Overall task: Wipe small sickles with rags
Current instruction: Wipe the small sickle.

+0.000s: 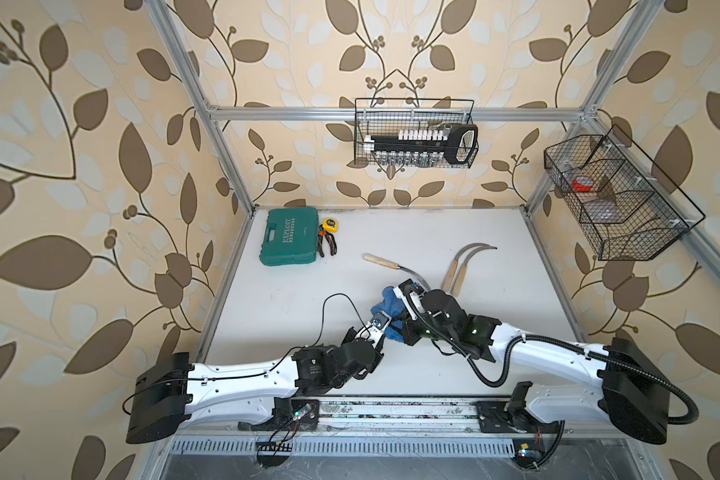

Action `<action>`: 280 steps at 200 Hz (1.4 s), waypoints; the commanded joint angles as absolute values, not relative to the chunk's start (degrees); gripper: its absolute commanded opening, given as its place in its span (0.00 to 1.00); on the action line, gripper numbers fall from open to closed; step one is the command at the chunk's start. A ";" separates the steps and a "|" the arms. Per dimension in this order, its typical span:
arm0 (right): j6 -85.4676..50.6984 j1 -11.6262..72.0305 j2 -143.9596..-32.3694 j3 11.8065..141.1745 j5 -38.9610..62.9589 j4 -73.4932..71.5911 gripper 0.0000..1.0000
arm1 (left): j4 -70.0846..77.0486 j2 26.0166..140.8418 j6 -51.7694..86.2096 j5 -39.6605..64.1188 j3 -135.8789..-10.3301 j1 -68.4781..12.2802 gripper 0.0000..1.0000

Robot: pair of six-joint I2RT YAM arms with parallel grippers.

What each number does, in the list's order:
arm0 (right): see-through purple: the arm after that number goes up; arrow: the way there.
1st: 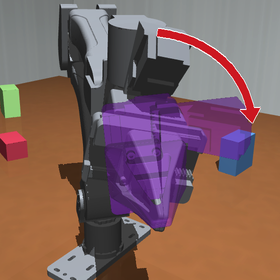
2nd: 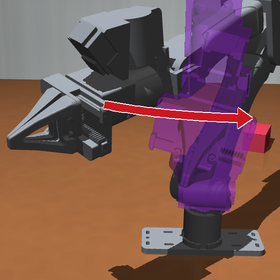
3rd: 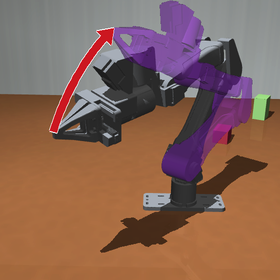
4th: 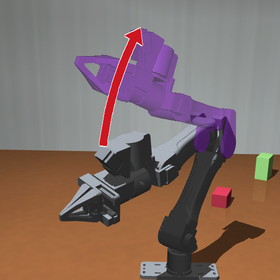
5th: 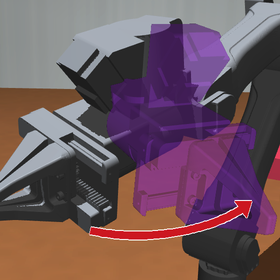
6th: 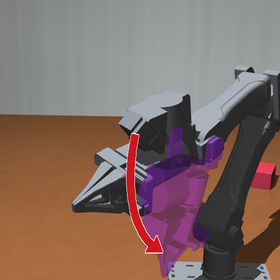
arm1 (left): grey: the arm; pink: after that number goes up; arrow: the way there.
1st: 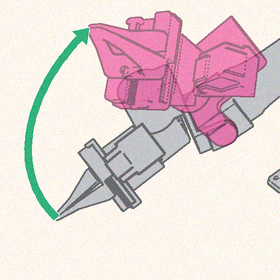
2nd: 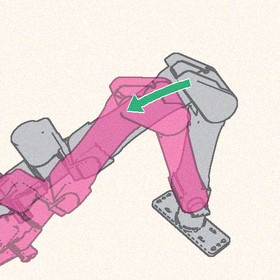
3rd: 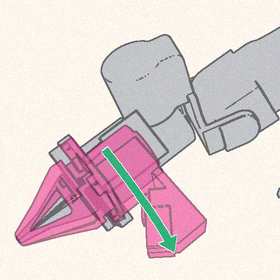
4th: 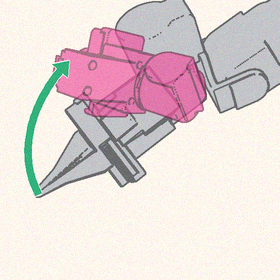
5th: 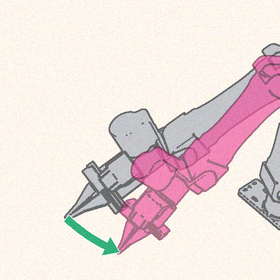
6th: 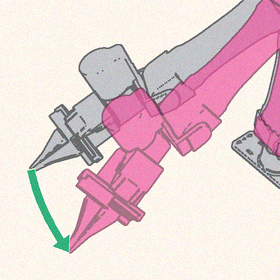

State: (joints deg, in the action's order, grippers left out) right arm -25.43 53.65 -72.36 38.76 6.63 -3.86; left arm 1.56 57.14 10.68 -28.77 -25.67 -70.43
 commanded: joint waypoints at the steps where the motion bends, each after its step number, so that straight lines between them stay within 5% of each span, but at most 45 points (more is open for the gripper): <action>1: -24.78 55.02 -70.69 39.05 10.16 -5.69 0.00 | 6.28 56.78 10.46 -29.27 -26.92 -70.06 0.00; 93: -26.11 41.07 -76.11 35.50 11.23 -6.10 0.00 | 4.76 55.89 10.57 -28.68 -27.39 -70.05 0.00; 167: -23.84 55.05 -71.44 39.94 12.35 -5.37 0.00 | 5.95 56.25 10.47 -27.95 -26.81 -70.05 0.00; 208: -24.39 55.59 -69.93 37.79 13.09 -6.98 0.00 | 6.44 56.69 10.62 -28.34 -26.45 -70.05 0.00; 280: -25.50 41.68 -76.81 35.57 9.54 -5.79 0.00 | 5.72 56.87 11.07 -27.80 -27.15 -70.05 0.00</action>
